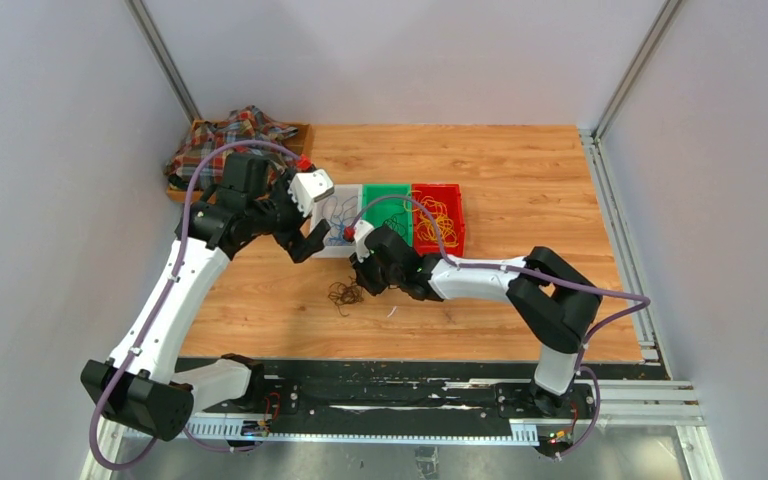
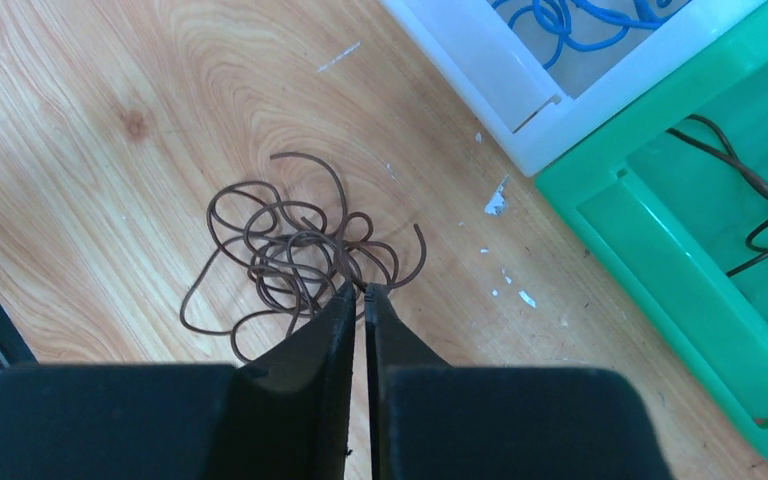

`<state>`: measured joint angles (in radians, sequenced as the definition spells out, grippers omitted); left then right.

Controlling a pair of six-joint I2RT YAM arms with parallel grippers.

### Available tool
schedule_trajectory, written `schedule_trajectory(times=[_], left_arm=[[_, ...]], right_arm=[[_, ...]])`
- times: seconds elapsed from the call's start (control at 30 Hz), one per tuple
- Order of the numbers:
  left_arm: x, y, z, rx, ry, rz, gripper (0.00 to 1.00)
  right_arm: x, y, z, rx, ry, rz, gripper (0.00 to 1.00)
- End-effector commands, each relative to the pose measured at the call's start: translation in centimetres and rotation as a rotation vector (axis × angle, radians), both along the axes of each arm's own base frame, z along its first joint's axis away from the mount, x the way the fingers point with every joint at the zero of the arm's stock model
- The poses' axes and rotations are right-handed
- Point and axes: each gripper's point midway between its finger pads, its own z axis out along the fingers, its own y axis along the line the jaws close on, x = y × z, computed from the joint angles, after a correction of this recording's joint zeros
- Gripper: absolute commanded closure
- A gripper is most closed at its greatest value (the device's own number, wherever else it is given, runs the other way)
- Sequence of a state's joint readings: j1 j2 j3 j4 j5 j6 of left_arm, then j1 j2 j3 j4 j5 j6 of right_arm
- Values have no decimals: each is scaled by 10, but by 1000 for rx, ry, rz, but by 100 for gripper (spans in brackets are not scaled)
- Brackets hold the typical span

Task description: Untangle the cables

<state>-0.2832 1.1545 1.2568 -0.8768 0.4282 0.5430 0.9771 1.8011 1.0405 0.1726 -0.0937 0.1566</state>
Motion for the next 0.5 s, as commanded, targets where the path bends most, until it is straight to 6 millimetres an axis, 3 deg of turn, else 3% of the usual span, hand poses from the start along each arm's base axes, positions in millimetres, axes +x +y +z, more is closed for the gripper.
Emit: schedule_trajectory(times=[0.0, 0.07, 0.27, 0.47], left_arm=[[-7, 0, 10, -9, -14, -28, 0], [-12, -2, 9, -17, -4, -41, 1], [-44, -18, 0, -109, 54, -155, 9], [-68, -32, 17, -167, -33, -328, 16]], right_arm=[[0, 6, 11, 50, -50, 13, 98], [-3, 5, 26, 90, -65, 19, 99], [-26, 0, 96, 291, -91, 61, 99], [-54, -1, 157, 476, -89, 151, 99]])
